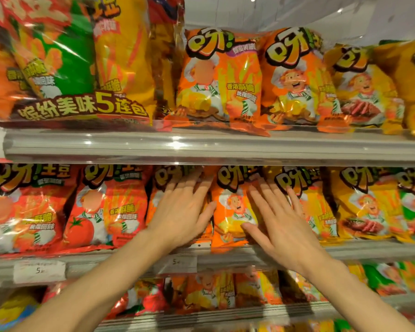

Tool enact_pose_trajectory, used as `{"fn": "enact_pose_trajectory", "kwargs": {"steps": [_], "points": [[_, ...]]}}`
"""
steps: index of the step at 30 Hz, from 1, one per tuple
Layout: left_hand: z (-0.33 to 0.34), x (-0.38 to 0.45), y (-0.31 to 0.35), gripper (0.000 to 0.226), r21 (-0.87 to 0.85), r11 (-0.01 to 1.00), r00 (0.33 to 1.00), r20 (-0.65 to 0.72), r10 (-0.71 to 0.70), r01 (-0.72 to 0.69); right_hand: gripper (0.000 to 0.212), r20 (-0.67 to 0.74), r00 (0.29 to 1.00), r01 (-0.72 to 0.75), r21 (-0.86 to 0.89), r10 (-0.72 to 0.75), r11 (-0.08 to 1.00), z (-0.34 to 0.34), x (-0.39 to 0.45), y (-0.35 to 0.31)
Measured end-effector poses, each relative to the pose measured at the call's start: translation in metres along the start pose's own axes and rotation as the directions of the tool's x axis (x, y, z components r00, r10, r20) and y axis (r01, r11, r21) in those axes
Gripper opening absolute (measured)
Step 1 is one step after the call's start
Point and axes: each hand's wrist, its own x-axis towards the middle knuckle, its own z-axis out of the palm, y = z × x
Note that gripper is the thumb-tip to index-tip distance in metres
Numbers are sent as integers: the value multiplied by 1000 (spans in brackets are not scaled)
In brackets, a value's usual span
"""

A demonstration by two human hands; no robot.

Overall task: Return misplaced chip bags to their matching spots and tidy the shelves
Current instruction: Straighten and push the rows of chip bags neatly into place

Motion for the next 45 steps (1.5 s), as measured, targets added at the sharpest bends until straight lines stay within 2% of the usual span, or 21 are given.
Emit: {"fn": "enact_pose_trajectory", "kwargs": {"steps": [3, 6, 8, 12, 20, 23, 26, 28, 30, 32, 35, 39, 45], "points": [[0, 20, 22, 64, -53, 994, 993, 83, -89, 94, 78, 25, 999, 44, -39, -43, 998, 7, -12, 16], [5, 34, 33, 79, -51, 993, 993, 69, -99, 102, 76, 33, 994, 101, -27, -100, 995, 17, -17, 26], [10, 40, 34, 80, -62, 994, 995, 56, -88, 91, 71, -17, 991, 136, 0, -136, 991, 20, -19, 27], [18, 43, 34, 67, -70, 995, 996, 60, -63, 67, 71, -177, 974, 147, 6, -143, 989, 23, -24, 21], [22, 53, 20, 59, -115, 993, 984, 178, -5, 26, 68, -60, 997, 41, 68, -37, 997, 22, -30, 0], [24, 52, 17, 59, -91, 996, 985, 170, 1, 15, 63, -77, 996, 43, 87, -36, 995, 21, -29, 2], [12, 39, 24, 61, -36, 998, 997, 56, 45, -43, 62, -116, 991, 79, 108, -66, 991, 19, -27, 11], [4, 21, 25, 63, -59, 989, 990, 28, 139, -137, 74, -83, 992, 99, 86, -92, 991, 15, -22, 18], [1, 5, 17, 71, -46, 964, 960, 83, 266, -263, 84, -17, 992, 129, 46, -129, 991, 11, -16, 25], [4, -1, 3, 82, -17, 942, 931, 151, 333, -334, 87, 45, 988, 144, 28, -145, 989, 9, -11, 30], [13, 1, -9, 89, 36, 926, 916, 166, 365, -376, 86, 79, 986, 145, -8, -144, 989, 9, -10, 29], [23, 3, -5, 89, 123, 890, 896, 144, 421, -438, 83, 51, 989, 142, -70, -138, 987, 7, -10, 32], [23, 4, 1, 86, 121, 900, 905, 142, 402, -419, 70, 110, 982, 158, -23, -154, 987, 8, -11, 41]]}}
